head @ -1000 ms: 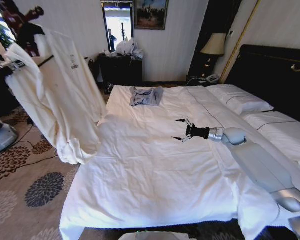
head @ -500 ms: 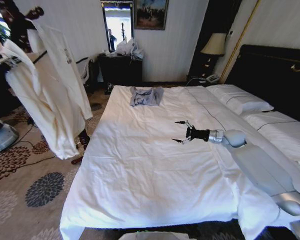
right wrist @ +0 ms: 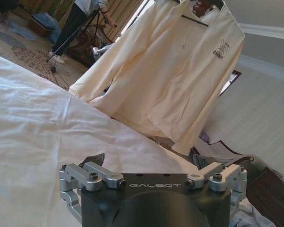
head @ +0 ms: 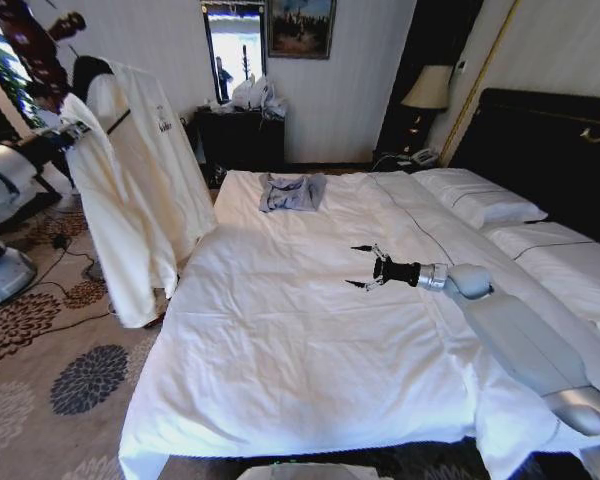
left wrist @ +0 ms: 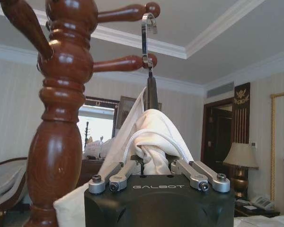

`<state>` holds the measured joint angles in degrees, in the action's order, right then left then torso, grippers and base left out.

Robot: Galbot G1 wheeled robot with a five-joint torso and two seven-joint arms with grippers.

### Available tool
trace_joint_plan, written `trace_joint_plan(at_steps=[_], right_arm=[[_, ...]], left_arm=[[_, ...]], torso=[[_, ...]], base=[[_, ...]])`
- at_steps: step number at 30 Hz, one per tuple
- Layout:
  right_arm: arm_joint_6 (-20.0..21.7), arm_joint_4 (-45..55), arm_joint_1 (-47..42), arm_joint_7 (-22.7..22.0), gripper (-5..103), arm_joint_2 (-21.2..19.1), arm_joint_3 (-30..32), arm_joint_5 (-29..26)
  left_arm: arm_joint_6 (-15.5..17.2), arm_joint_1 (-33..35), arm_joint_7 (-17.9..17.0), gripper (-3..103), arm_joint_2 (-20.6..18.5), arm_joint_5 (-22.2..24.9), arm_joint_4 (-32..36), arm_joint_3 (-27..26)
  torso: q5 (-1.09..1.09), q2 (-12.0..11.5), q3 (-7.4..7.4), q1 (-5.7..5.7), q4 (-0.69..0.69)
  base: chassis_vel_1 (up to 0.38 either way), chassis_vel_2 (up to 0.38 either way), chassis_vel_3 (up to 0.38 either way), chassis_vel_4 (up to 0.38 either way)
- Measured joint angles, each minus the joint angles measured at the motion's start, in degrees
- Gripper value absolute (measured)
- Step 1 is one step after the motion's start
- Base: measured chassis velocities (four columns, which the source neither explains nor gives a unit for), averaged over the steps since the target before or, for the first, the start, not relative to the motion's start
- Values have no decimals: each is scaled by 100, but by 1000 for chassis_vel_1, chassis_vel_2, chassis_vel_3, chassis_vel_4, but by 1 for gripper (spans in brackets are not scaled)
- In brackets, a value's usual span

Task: Pick up the clothes from the bed and hang them on the clothes hanger.

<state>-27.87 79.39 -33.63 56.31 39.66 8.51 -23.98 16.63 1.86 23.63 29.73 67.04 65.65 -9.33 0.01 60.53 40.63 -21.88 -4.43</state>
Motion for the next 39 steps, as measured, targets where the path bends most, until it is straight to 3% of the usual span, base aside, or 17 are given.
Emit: trace_joint_plan(at_steps=[13, 17, 29, 39], right_arm=[[-27, 84, -119, 1, 100, -51, 116, 21], [-49, 102, -194, 5, 100, -91, 169, 30], [-100, 98, -289, 16, 100, -171, 297, 31], [-165, 45, -399, 68, 100, -199, 429, 31]], left_arm=[[65, -57, -289, 21, 32, 35, -318, -95], [65, -134, -300, 21, 109, 34, -411, -81], [130, -932, -294, 21, 600, -205, -1004, 610], [340, -535, -589, 21, 602, -228, -832, 315]], torso=[[-2, 0, 0, 0, 1], [-1, 0, 0, 0, -4], [1, 1, 0, 0, -4], [0, 1, 0, 0, -2]], base=[[0, 0, 0, 0], [0, 0, 0, 0], [0, 0, 0, 0], [0, 0, 0, 0]])
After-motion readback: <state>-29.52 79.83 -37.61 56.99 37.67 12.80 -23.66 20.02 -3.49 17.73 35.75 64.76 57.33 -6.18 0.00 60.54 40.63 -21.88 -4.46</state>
